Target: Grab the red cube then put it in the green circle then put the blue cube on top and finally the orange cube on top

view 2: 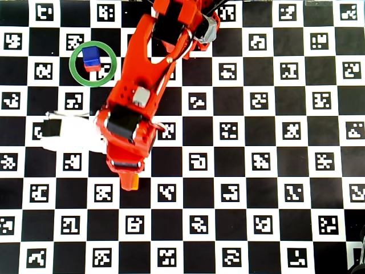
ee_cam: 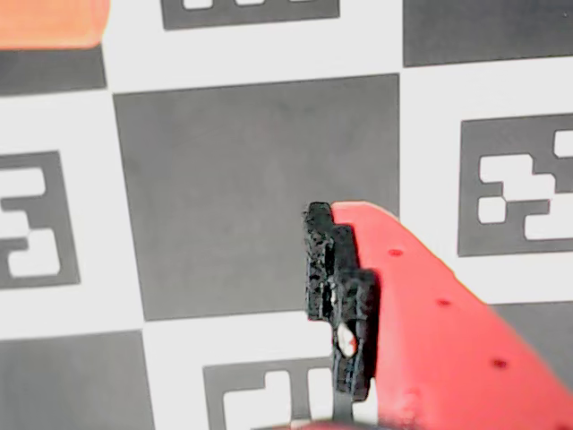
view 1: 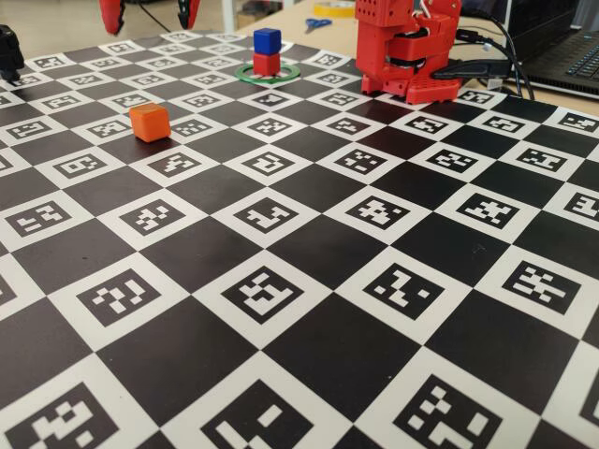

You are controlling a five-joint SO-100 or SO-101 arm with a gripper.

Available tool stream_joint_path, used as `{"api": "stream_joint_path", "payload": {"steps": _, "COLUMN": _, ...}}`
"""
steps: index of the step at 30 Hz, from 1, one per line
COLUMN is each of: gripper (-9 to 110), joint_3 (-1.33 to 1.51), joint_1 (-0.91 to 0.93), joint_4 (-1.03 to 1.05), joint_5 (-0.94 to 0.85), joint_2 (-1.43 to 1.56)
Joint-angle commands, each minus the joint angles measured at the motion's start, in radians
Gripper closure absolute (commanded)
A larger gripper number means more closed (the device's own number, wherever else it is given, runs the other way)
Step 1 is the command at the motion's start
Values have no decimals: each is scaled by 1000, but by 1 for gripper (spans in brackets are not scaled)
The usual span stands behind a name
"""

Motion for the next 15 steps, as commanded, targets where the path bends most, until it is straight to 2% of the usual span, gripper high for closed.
{"api": "stream_joint_path", "payload": {"steps": 1, "gripper": 60, "joint_3": -77, "joint_1": -3, "joint_4": -49, "joint_5": -8, "joint_2": 0}}
{"api": "stream_joint_path", "payload": {"steps": 15, "gripper": 60, "joint_3": -23, "joint_1": -11, "joint_4": -202, "joint_5": -8, "joint_2": -107}}
